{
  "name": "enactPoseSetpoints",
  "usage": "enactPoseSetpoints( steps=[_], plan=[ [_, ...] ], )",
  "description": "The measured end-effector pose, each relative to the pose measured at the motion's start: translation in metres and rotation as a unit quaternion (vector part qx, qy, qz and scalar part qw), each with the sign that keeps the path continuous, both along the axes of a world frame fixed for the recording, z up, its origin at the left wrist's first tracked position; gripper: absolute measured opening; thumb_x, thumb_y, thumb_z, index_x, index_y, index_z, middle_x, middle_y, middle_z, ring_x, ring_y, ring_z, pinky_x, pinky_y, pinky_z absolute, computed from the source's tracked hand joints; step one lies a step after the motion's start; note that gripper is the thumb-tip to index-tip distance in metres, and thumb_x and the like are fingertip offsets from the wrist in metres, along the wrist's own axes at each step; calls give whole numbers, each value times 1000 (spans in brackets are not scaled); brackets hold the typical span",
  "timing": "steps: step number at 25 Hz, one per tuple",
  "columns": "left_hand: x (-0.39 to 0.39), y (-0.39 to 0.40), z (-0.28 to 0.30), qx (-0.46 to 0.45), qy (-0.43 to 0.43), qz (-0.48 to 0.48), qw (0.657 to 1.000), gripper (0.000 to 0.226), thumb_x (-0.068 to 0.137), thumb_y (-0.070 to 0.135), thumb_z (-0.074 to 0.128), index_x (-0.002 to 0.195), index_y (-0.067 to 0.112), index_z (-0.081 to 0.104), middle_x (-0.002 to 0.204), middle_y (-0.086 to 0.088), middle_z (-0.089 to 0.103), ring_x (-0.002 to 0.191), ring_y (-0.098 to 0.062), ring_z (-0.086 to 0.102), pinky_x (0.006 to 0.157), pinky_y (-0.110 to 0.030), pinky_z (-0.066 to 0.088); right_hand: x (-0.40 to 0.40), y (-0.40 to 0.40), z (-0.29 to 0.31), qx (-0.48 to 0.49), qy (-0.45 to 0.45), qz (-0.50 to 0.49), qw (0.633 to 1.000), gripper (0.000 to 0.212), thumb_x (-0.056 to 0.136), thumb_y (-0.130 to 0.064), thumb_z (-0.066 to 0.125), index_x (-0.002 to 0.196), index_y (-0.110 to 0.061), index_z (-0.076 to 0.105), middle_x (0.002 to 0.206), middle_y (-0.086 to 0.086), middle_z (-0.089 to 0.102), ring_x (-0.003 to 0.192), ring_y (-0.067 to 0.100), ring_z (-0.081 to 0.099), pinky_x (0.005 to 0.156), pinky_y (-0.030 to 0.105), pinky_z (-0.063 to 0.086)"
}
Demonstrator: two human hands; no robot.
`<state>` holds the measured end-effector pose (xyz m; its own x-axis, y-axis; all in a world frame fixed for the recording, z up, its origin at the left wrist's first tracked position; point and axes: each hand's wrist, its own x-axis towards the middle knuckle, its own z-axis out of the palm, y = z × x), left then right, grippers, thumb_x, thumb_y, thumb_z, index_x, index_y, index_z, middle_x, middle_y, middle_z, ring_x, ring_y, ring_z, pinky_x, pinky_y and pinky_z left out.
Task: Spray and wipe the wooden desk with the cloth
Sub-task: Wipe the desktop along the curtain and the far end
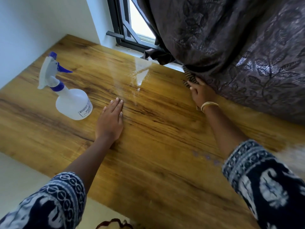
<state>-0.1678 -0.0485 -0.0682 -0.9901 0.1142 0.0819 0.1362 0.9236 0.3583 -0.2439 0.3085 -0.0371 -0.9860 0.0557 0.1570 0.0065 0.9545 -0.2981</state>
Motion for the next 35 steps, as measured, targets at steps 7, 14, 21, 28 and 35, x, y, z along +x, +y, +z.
enactPoseSetpoints(
  steps=[7, 14, 21, 28, 35],
  plan=[
    [0, -1, 0, 2, 8, -12, 1000, 50, 102, 23, 35, 152, 15, 30, 160, -1, 25, 149, -17, 18, 120, -38, 16, 105, -90, -6, 14, 13, 153, 988, 37, 95, -23, 52, 131, -29, 60, 150, 9, 42, 138, 37, 37, 111, 49, 36],
    [54, -20, 12, 88, -5, -96, 991, 45, 101, 16, 41, 147, 17, 41, 157, 0, 31, 148, -14, 20, 121, -40, 16, 193, -110, -14, 31, 28, 466, 884, 31, 98, -32, 51, 126, -25, 65, 145, 6, 50, 133, 30, 48, 109, 45, 40],
    [133, -40, 2, 23, 7, -109, 994, 46, 101, 21, 44, 146, 13, 42, 156, -4, 34, 146, -19, 26, 119, -36, 19, 83, -78, 3, -11, -60, -62, 996, 61, 97, -26, 46, 153, -26, 24, 155, 8, 34, 139, 32, 35, 112, 43, 33],
    [136, -38, 1, 10, 7, -106, 994, 49, 100, 16, 42, 148, 12, 38, 157, -4, 31, 147, -20, 25, 119, -38, 21, 295, -200, -11, 45, -22, 263, 964, 47, 96, -33, 45, 142, -23, 47, 147, 0, 48, 135, 26, 45, 104, 41, 42],
    [154, -34, -1, -26, 4, -79, 997, 51, 103, 25, 34, 153, 17, 26, 160, 0, 23, 149, -15, 16, 121, -35, 15, 197, -86, -8, 73, -27, 77, 994, 47, 102, -23, 42, 148, -16, 39, 155, 6, 35, 144, 26, 31, 117, 36, 22]
  ],
)
